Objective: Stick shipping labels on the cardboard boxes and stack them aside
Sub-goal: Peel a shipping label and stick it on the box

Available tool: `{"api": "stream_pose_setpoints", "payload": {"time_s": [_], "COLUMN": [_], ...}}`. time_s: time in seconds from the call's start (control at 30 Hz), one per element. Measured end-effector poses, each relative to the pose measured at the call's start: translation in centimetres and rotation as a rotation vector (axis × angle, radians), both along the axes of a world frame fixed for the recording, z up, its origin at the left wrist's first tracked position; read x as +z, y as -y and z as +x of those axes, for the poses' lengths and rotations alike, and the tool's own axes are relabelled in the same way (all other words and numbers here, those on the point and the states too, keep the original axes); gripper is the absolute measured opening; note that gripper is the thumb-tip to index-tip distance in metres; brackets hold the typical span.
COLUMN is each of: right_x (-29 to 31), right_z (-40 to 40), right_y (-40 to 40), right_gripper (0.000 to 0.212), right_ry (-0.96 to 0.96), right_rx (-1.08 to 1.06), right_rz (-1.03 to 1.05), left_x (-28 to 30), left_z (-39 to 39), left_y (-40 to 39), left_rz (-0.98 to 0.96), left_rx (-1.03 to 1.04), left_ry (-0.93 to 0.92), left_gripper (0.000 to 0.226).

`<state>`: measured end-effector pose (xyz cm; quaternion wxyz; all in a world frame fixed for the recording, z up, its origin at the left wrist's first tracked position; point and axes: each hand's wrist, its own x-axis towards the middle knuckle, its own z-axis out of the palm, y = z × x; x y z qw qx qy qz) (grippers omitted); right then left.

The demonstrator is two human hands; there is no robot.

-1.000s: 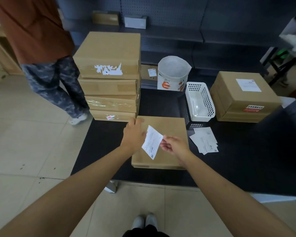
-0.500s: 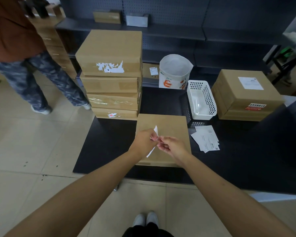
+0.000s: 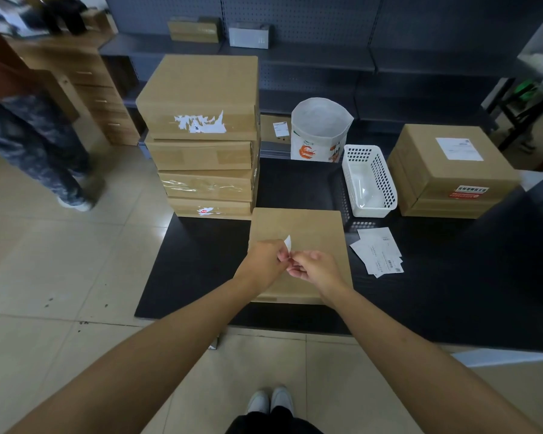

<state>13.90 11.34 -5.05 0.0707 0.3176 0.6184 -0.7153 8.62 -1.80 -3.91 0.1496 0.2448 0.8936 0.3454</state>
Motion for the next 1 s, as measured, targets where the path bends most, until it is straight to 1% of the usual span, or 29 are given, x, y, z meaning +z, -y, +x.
{"api": "stream_pose_setpoints", "payload": {"time_s": [0.1, 0.3, 0.4, 0.53, 0.67, 0.87, 1.0], "right_x": [-0.39, -0.62, -0.53, -0.7, -0.65, -0.19, -0.14], "right_z": [-0.27, -0.28, -0.22, -0.35, -0.25, -0.13, -0.2], "right_y": [0.01, 0.04, 0.06, 0.09, 0.25, 0.6, 0.63], "right_gripper": [0.025, 0.012, 0.012, 0.017, 0.014, 0.019, 0.022], "right_ry": [0.016, 0.029, 0.028, 0.035, 0.041, 0.038, 0.018], "right_rx": [0.016, 0.013, 0.035, 0.077, 0.113, 0.154, 0.162], "right_rz": [0.02, 0.056, 0.048, 0.077, 0.116, 0.143, 0.14], "left_x": [0.22, 0.11, 0.02, 0.03, -0.27, -0.5, -0.57], "left_z": [0.14, 0.19, 0.14, 0.19, 0.19, 0.18, 0.29], "left_y": [-0.03, 0.04, 0.09, 0.14, 0.28, 0.45, 0.52], "left_rz": [-0.022, -0.037, -0.047, -0.045, -0.051, -0.002, 0.098], "left_rx": [-0.001, -0.026, -0.033, -0.034, -0.045, -0.022, 0.06], "left_ry": [-0.021, -0.038, -0.032, -0.019, -0.016, 0.037, 0.105], "left_gripper": [0.006, 0.011, 0.012, 0.012, 0.01, 0.009, 0.011]}}
